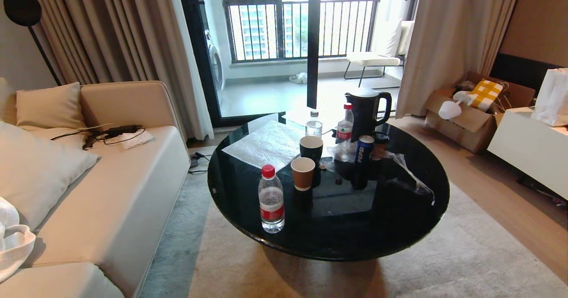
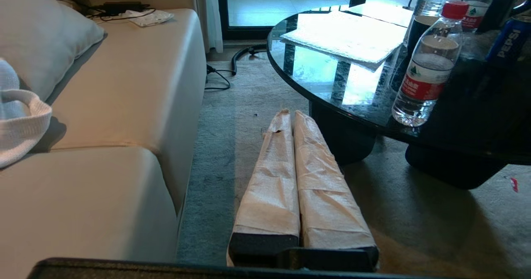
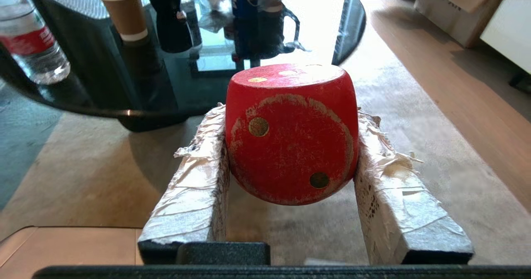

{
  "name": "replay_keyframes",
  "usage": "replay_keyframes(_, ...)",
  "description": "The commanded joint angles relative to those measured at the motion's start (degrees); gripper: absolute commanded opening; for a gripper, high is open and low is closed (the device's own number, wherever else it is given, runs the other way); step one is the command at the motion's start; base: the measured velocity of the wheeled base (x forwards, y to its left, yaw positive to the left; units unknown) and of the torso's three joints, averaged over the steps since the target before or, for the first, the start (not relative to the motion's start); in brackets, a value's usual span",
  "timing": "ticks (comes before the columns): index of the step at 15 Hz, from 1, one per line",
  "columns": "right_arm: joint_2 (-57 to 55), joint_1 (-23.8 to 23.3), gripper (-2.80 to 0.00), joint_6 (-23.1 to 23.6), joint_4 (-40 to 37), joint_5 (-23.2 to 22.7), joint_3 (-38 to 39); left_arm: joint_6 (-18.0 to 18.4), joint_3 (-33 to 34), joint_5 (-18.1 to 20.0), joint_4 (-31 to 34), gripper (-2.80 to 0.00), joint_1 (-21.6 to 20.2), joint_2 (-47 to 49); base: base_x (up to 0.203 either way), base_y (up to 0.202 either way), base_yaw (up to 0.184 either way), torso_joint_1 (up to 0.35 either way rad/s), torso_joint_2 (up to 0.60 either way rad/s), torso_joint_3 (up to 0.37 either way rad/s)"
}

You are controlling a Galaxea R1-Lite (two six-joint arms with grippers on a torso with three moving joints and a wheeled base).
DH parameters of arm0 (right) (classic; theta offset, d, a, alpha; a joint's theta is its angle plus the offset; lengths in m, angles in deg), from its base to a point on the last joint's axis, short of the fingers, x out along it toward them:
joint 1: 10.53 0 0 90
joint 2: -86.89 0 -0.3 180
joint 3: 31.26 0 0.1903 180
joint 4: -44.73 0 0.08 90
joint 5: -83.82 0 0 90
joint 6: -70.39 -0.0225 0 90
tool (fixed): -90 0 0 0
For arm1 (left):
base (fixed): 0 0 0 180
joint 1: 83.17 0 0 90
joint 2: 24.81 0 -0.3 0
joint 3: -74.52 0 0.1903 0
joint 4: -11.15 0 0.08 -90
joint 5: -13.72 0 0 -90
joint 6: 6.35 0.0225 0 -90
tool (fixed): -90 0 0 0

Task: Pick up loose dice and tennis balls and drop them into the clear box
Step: Put the toys in the box

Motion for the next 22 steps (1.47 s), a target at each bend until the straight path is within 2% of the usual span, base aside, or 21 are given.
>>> replay_keyframes(1, 0.0, 0.0, -2.80, 0.1, -0.1, 0.0, 0.0, 0.0, 0.0, -0.1, 0.0, -2.80, 0.0, 0.0, -0.183, 0.000, -0.002, 0.003, 0.01, 0.004)
replay_keyframes(14, -0.1, 0.0, -2.80, 0.3, -0.1, -0.1, 0.0, 0.0, 0.0, -0.1, 0.0, -2.80, 0.0, 0.0, -0.015, 0.000, 0.000, 0.000, 0.00, 0.000)
replay_keyframes(22, -0.1, 0.0, -2.80, 0.2, -0.1, -0.1, 0.0, 0.0, 0.0, -0.1, 0.1, -2.80, 0.0, 0.0, -0.001, 0.009, -0.151, 0.004, 0.00, 0.002)
